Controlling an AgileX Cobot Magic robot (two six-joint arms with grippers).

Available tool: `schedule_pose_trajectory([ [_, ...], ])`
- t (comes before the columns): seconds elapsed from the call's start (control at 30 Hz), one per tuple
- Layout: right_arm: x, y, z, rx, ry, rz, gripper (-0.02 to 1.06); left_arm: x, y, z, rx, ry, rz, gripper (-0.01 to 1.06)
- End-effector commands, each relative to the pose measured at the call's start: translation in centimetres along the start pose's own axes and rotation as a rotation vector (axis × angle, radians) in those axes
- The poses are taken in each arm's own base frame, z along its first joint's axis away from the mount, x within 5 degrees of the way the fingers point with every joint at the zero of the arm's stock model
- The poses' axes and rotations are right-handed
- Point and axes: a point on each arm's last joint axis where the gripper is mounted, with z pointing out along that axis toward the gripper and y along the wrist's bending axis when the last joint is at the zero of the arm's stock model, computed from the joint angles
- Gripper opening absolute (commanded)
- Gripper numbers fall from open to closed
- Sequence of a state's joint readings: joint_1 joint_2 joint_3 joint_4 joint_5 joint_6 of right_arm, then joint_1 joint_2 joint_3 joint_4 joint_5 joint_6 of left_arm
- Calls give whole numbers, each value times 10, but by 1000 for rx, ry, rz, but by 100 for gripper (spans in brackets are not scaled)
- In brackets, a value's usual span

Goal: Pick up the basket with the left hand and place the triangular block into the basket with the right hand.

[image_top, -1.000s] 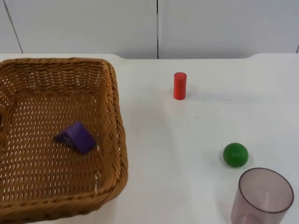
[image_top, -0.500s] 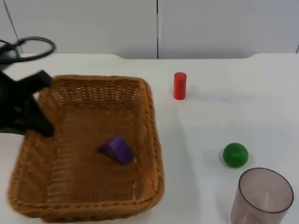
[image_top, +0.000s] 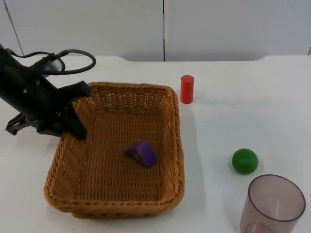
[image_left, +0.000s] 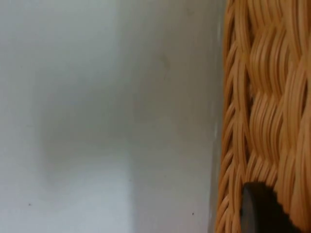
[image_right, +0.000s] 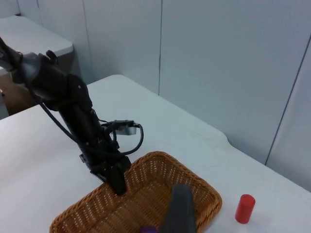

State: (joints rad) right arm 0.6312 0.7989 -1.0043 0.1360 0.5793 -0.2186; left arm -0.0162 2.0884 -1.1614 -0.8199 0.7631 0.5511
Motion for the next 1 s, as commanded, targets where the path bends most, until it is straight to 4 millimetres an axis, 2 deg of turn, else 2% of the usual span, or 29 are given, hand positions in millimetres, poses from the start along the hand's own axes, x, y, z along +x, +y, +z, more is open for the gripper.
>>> schedule_pose_trajectory([
  [0.0, 1, -1, -3, 10, -7, -12, 64, -4, -5, -2, 25, -23, -16, 12],
  [0.03, 1, -1, -3, 10, -7, -12, 64, -4, -5, -2, 25, -23, -16, 12],
  [0.13, 1, -2, -3, 20, -5, -27, 64, -3, -5, -2, 22, -20, -12, 54],
  [0.17, 1, -2, -3, 20, -5, -27, 64, -3, -5, -2, 22, -20, -12, 54],
  [0.27, 1, -2, -3, 20, -5, -46, 64, -4, -4, -10, 7, -30, 8, 97],
  [0.3, 1, -2, -3, 20, -5, -59, 64, -6, -3, -16, 4, -49, 7, 105],
  [0.37, 1, -2, -3, 21, -6, -68, 64, -9, -2, -36, -8, -101, 18, 105],
  [0.4, 1, -2, -3, 21, -6, -68, 64, -9, -2, -36, -8, -101, 18, 105],
  [0.5, 0, -2, -3, 24, -15, -70, 64, -11, -2, -77, -50, -197, 62, 105],
  [0.53, -1, -2, -3, 28, -18, -76, 64, -10, -6, -100, -70, -251, 84, 105],
  [0.57, -1, -2, -3, 28, -18, -76, 64, -10, -6, -100, -70, -251, 84, 105],
  [0.7, -3, -3, -3, 41, -47, -86, 64, 3, -38, -165, -91, -432, 179, 105],
  [0.73, -3, -3, -3, 41, -47, -86, 64, 3, -38, -165, -91, -432, 179, 105],
  [0.83, -5, -4, -4, 49, -68, -92, 64, 25, -72, -209, -96, -556, 285, 105],
  [0.87, -5, -4, -4, 49, -68, -92, 64, 25, -72, -209, -96, -556, 285, 105],
  [0.97, -5, -4, -4, 51, -70, -94, 64, 48, -96, -235, -100, -613, 375, 105],
])
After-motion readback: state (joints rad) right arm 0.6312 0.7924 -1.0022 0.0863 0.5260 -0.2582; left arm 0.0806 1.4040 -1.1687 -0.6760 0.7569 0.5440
